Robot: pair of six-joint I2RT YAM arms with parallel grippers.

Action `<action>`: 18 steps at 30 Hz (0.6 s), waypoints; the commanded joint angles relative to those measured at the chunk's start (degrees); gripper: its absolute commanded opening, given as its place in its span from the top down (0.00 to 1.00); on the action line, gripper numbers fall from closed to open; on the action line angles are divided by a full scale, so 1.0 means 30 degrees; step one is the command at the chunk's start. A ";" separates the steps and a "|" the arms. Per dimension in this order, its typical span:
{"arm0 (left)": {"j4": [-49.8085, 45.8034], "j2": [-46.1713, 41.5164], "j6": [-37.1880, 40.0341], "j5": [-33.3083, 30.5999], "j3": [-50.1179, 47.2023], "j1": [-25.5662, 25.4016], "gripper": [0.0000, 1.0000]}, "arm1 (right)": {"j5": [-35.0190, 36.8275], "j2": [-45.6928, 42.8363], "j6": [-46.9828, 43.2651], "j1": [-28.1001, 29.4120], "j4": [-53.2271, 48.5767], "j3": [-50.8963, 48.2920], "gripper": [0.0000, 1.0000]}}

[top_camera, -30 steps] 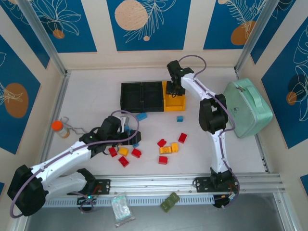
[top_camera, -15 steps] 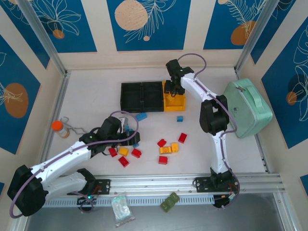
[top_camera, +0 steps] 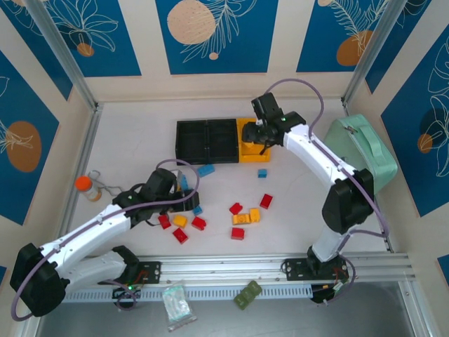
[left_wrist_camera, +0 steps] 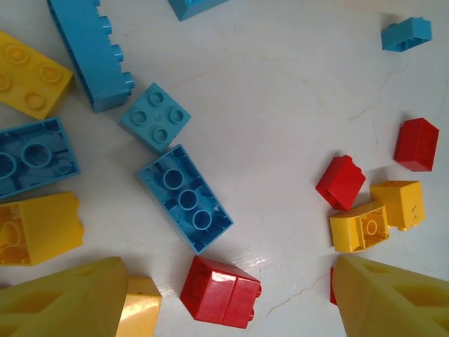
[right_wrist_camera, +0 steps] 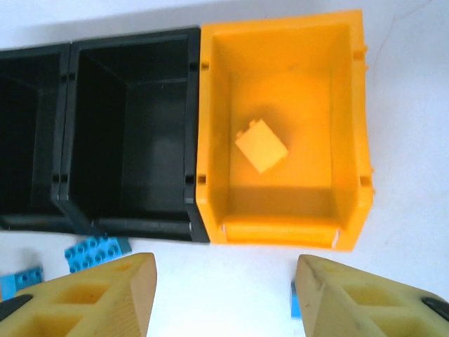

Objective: Sort the legos into containers by color
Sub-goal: Pick up the lego from the center of the table.

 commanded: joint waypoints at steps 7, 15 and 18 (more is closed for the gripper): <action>-0.1287 0.1433 -0.0758 -0.0565 0.1275 -0.0154 0.27 | -0.1978 -0.5406 0.1039 0.0262 0.1903 -0.5502 0.45; -0.1686 0.4444 -0.1282 -0.1084 0.2526 -0.0691 0.30 | -0.3383 -0.9490 0.2312 0.1135 0.2492 -1.0214 0.45; -0.1715 0.5794 -0.1609 -0.1563 0.3067 -0.0887 0.30 | -0.3208 -1.0843 0.2996 0.1742 0.2422 -1.1583 0.45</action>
